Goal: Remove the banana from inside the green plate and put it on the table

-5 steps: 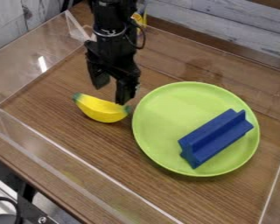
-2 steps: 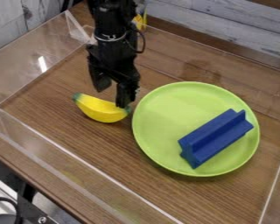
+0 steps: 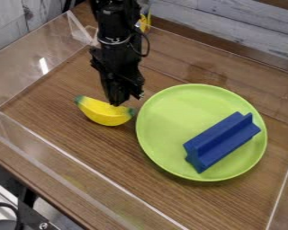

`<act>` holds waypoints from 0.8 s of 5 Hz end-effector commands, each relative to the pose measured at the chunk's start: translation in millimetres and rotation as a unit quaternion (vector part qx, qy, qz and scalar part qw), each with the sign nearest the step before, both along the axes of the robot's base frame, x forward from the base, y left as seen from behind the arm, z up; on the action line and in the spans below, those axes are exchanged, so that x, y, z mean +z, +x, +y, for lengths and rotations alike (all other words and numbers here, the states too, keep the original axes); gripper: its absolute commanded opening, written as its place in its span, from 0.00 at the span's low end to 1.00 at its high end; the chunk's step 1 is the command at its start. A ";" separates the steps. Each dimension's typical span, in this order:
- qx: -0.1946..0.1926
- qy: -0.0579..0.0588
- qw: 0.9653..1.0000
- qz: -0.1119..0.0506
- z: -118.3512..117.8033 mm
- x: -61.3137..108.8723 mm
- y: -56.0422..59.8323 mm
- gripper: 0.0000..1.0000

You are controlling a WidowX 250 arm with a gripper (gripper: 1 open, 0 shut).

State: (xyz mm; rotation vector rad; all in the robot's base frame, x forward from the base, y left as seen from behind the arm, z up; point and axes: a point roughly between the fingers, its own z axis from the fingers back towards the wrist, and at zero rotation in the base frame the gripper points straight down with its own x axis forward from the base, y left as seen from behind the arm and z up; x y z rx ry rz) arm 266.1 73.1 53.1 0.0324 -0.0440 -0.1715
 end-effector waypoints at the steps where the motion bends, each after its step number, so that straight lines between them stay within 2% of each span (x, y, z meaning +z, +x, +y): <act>1: 0.000 0.009 1.000 -0.023 4.5 16.6 8.2 0.00; 2: -0.004 0.010 1.000 -0.026 4.2 22.6 10.4 0.00; 3: -0.002 0.006 1.000 -0.030 6.2 28.0 12.2 1.00; 4: 0.000 0.003 0.999 -0.037 9.5 36.2 14.8 1.00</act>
